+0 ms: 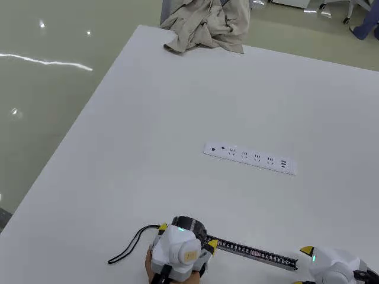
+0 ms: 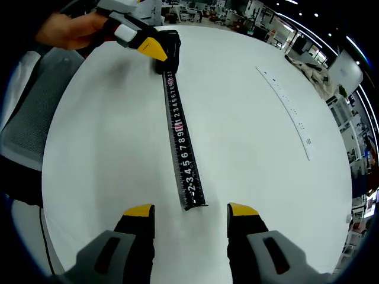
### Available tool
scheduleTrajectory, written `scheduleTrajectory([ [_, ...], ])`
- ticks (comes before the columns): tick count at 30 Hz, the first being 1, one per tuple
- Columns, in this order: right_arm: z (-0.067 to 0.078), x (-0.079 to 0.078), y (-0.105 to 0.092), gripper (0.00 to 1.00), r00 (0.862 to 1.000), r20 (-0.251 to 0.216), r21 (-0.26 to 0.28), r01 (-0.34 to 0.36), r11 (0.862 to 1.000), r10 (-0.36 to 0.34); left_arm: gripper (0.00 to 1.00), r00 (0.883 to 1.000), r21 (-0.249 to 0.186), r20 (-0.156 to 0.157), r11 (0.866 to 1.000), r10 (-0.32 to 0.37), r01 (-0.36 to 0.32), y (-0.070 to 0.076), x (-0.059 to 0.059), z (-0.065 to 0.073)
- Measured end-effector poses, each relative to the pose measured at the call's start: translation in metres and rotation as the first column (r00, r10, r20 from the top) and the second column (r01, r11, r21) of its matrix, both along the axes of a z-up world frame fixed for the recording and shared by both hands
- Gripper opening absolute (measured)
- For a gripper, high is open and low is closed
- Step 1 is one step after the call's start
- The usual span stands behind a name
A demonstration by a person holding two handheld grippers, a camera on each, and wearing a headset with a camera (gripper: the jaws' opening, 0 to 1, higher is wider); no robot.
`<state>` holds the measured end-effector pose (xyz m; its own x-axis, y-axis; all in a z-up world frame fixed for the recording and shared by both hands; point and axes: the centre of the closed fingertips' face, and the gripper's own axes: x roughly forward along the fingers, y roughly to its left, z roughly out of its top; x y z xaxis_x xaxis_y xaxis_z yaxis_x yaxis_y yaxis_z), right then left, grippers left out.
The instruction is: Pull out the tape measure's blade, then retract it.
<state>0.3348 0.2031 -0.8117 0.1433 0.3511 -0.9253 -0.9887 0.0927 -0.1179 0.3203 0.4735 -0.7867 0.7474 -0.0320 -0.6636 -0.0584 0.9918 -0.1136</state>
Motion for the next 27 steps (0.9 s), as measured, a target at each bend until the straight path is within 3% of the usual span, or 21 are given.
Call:
scheduleTrajectory([
  [27,-0.012,0.003,0.002,0.29,0.991,-0.047,-0.035,-0.126,0.991,0.124,0.7,1.0,-0.004,0.003,1.0,0.009,-0.009,0.007,0.005,-0.003],
])
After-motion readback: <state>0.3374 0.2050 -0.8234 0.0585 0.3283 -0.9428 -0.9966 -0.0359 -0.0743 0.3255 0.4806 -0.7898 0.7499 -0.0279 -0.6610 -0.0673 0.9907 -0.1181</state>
